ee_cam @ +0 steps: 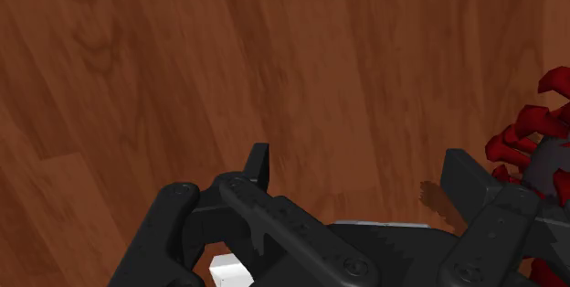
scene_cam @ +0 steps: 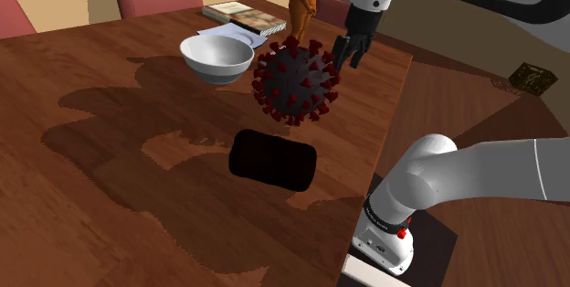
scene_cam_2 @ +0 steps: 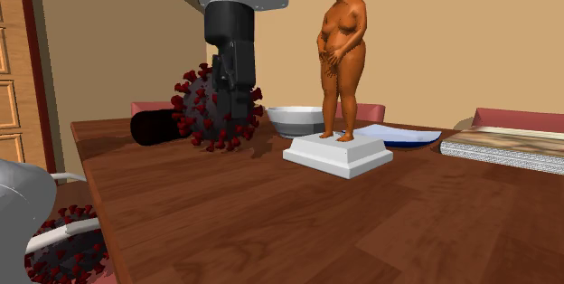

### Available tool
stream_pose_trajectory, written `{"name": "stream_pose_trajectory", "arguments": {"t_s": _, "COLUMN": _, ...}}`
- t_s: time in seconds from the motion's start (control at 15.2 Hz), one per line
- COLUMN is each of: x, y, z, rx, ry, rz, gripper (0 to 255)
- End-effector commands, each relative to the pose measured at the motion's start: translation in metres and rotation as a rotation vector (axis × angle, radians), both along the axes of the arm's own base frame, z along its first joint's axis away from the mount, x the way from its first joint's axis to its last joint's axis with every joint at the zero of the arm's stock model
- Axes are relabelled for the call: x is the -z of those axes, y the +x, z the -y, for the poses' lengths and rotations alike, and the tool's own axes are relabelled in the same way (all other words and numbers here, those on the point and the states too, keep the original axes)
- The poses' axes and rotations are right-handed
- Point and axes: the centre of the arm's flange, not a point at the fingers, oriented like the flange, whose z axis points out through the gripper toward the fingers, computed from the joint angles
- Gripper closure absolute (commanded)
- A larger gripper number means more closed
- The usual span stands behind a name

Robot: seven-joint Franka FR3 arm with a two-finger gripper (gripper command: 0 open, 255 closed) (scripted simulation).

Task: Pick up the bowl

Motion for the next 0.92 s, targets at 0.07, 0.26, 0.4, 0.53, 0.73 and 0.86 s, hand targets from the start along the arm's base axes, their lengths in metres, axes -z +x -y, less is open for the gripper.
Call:
{"name": "stream_pose_trajectory", "arguments": {"t_s": 0.07, "x": 0.000, "y": 0.010, "z": -0.007, "rx": 0.010, "ry": 0.007, "rz": 0.006, "gripper": 0}}
{"name": "stream_pose_trajectory", "arguments": {"t_s": 0.26, "x": -0.002, "y": 0.039, "z": -0.026, "rx": 0.038, "ry": 0.027, "rz": 0.026, "gripper": 0}}
{"name": "stream_pose_trajectory", "arguments": {"t_s": 0.4, "x": -0.004, "y": 0.059, "z": -0.038, "rx": 0.057, "ry": 0.041, "rz": 0.039, "gripper": 0}}
{"name": "stream_pose_trajectory", "arguments": {"t_s": 0.53, "x": -0.007, "y": 0.080, "z": -0.050, "rx": 0.076, "ry": 0.054, "rz": 0.052, "gripper": 0}}
{"name": "stream_pose_trajectory", "arguments": {"t_s": 0.73, "x": -0.011, "y": 0.110, "z": -0.067, "rx": 0.105, "ry": 0.075, "rz": 0.071, "gripper": 0}}
{"name": "stream_pose_trajectory", "arguments": {"t_s": 0.86, "x": -0.014, "y": 0.131, "z": -0.078, "rx": 0.124, "ry": 0.088, "rz": 0.084, "gripper": 0}}
